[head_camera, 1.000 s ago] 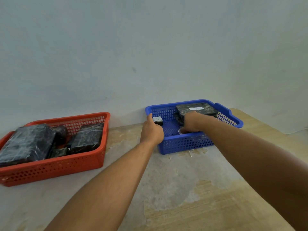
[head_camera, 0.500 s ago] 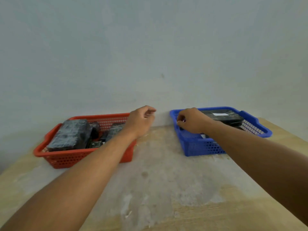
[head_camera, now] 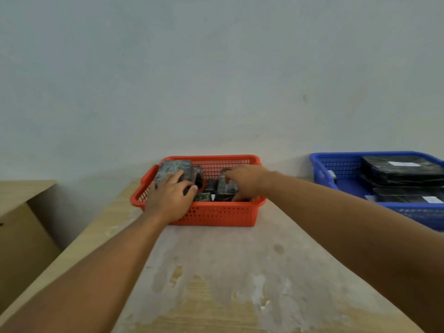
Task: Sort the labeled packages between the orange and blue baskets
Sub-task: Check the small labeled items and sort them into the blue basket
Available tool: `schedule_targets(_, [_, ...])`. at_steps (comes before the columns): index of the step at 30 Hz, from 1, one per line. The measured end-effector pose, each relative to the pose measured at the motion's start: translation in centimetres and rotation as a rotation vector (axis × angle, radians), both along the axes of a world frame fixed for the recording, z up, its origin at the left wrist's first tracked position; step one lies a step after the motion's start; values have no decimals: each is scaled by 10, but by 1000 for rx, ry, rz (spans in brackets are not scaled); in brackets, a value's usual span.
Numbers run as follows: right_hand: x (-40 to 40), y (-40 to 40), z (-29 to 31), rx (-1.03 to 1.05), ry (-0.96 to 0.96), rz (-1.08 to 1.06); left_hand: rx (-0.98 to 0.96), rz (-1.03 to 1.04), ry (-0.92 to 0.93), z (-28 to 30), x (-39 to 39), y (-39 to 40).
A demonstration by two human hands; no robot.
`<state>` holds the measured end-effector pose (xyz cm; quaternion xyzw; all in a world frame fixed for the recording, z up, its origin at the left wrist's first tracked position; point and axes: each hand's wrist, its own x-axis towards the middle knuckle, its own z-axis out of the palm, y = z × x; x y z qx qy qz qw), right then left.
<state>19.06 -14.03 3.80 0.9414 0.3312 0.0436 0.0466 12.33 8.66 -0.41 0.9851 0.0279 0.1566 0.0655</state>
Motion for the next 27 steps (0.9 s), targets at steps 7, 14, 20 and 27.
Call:
schedule_targets(7, [29,24,-27,-122,90,-119,-32,9,-70,-6,-1,-2])
schedule_targets(14, [25,15,-16,57,42,-3,-20,6,-66,-7,2,-1])
schedule_targets(20, [15,-11,11,742,-10,-84,-12,8,-74,-8,1,-2])
schedule_targets(27, [9,-33,17,1421,459,-303,-9,4,-76,-8,0,-2])
